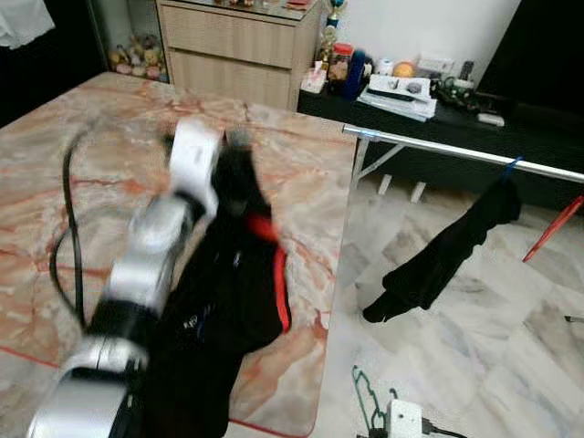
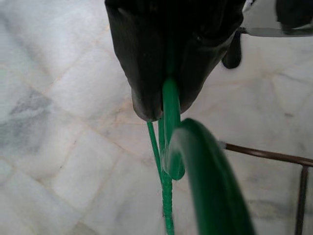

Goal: Hang hanger

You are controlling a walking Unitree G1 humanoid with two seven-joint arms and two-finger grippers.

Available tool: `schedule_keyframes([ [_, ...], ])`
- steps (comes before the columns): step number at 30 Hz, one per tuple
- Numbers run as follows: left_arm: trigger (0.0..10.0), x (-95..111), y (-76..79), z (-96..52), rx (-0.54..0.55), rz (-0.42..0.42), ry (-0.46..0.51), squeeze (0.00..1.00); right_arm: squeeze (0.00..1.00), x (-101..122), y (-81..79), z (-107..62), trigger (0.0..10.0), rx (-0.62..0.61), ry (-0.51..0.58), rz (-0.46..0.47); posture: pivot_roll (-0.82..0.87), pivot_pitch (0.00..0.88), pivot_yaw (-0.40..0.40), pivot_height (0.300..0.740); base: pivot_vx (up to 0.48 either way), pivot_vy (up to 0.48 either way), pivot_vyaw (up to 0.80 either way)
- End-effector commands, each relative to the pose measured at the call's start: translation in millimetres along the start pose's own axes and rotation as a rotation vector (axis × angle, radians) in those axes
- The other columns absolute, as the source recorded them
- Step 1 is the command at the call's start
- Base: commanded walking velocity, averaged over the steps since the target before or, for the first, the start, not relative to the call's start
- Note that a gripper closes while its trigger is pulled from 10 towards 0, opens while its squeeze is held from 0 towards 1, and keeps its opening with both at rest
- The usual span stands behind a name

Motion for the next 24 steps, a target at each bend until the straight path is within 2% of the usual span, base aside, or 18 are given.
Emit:
schedule_keyframes([
  [1,10.0,9,17.8,-4.9,-0.082,-0.005,0.031,0.0,0.0,-11,4.0,-1.7,10.0,-0.014,-0.035,0.017,0.12,0.094,-0.058,0.74,0.0,0.0,0.0],
  [3,10.0,-3,31.6,-16.1,-0.133,0.007,-0.018,0.0,0.0,-11,4.2,-1.8,10.0,-0.014,-0.035,0.019,0.12,0.106,-0.053,0.74,0.0,0.0,0.0],
  [5,10.0,-11,47.8,-32.5,-0.185,-0.021,-0.053,0.0,0.0,-12,4.2,-1.9,10.0,-0.014,-0.036,0.02,0.11,0.115,-0.052,0.74,0.0,0.0,0.0],
  [7,10.0,-17,55.5,-43.1,-0.206,-0.027,-0.081,0.0,0.0,-12,4.4,-1.9,10.0,-0.016,-0.037,0.019,0.12,0.118,-0.052,0.74,0.0,0.0,0.0],
  [11,10.0,-29,54.4,-53.9,-0.19,-0.025,-0.131,0.0,0.0,-12,4.7,-1.9,10.0,-0.017,-0.039,0.017,0.11,0.123,-0.048,0.74,0.0,0.0,0.0],
  [12,10.0,-35,54.6,-61.2,-0.187,-0.004,-0.159,0.0,0.0,-12,4.8,-1.9,10.0,-0.017,-0.039,0.016,0.11,0.124,-0.046,0.74,0.0,0.0,0.0],
  [16,10.0,-48,54.1,-72.4,-0.169,0.025,-0.213,0.0,0.0,-12,5.0,-2.0,10.0,-0.017,-0.04,0.016,0.11,0.126,-0.046,0.74,0.0,0.0,0.0],
  [22,10.0,-54,43.9,-80.4,-0.066,0.025,-0.264,0.0,0.0,-13,5.7,-2.1,10.0,-0.017,-0.041,0.012,0.11,0.129,-0.047,0.74,0.0,0.0,0.0],
  [23,10.0,-57,40.4,-83.6,-0.034,0.015,-0.287,1.0,0.0,-13,5.8,-2.2,10.0,-0.017,-0.041,0.011,0.11,0.128,-0.047,0.74,0.0,0.0,0.0],
  [24,10.0,-58,39.9,-85.3,-0.027,0.009,-0.297,1.0,0.0,-13,5.8,-2.2,10.0,-0.017,-0.041,0.012,0.11,0.128,-0.047,0.74,0.0,0.0,0.0],
])
Point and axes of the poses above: a point about 5 cm out from each wrist's last joint towards the gripper, its own z axis pointing out of the wrist towards the gripper, its own x axis along the axis of the wrist's last joint, y = z × x, the point moved 4 cm from there along z, pointing out of the wrist towards the gripper, and after that the axes turned 12 degrees about z, right-handed, at the moved point
